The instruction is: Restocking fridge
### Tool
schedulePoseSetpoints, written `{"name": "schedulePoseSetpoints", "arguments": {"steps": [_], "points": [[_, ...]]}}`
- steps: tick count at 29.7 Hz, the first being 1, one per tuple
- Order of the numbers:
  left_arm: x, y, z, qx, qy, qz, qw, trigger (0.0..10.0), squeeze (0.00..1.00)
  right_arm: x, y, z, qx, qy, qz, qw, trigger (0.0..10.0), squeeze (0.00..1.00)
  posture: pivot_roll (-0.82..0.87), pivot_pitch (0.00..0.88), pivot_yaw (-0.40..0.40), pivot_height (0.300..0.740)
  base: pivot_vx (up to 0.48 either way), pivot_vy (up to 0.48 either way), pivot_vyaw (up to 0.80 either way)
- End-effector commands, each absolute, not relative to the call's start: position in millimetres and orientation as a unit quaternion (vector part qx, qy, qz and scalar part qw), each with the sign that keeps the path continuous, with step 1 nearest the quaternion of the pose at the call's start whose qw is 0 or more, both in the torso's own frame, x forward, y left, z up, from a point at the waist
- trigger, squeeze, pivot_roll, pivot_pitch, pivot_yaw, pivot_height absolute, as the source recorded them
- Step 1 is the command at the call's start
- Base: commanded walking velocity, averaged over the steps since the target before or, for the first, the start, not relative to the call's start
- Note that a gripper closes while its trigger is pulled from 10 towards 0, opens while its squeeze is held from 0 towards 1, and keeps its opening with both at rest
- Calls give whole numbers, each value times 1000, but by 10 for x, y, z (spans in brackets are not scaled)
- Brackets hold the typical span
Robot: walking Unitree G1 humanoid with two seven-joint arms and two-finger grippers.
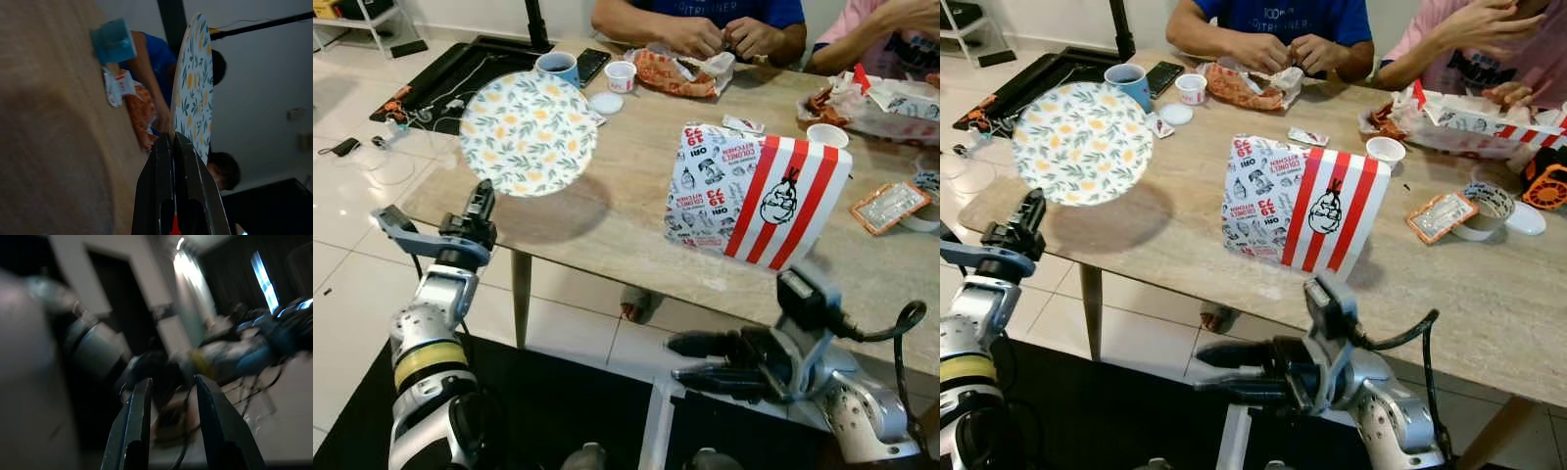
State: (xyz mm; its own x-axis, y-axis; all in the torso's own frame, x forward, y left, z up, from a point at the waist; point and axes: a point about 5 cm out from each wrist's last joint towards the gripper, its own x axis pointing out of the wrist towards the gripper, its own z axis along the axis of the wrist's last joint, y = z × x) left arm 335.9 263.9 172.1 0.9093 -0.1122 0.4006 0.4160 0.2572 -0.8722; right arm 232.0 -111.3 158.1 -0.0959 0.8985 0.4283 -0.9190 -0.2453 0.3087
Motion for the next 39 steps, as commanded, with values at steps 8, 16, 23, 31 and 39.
{"name": "schedulePoseSetpoints", "arguments": {"steps": [8,16,23,31,39], "points": [[3271,2528,1871,-567,-138,-243,775,10000,0,2654,-1167,1957,326,-126,646,679,10000,0,-50,86,44,740,0,0,0],[3220,2239,1903,-561,-117,-308,760,10000,0,2732,-1075,2259,342,-178,632,672,10000,0,-46,62,46,740,0,0,0],[3184,1925,1887,-565,-89,-355,740,10000,0,3011,-985,2273,354,-169,554,735,10000,1000,-40,39,42,740,0,0,0],[3151,1782,1858,-575,-82,-378,721,10000,0,3196,-1048,2231,355,-167,468,792,10000,1000,-45,39,40,740,0,0,0],[3114,1716,1869,-576,-83,-387,715,10000,0,3352,-1227,2303,347,-187,398,828,10000,1000,-43,40,37,740,0,0,0]]}}
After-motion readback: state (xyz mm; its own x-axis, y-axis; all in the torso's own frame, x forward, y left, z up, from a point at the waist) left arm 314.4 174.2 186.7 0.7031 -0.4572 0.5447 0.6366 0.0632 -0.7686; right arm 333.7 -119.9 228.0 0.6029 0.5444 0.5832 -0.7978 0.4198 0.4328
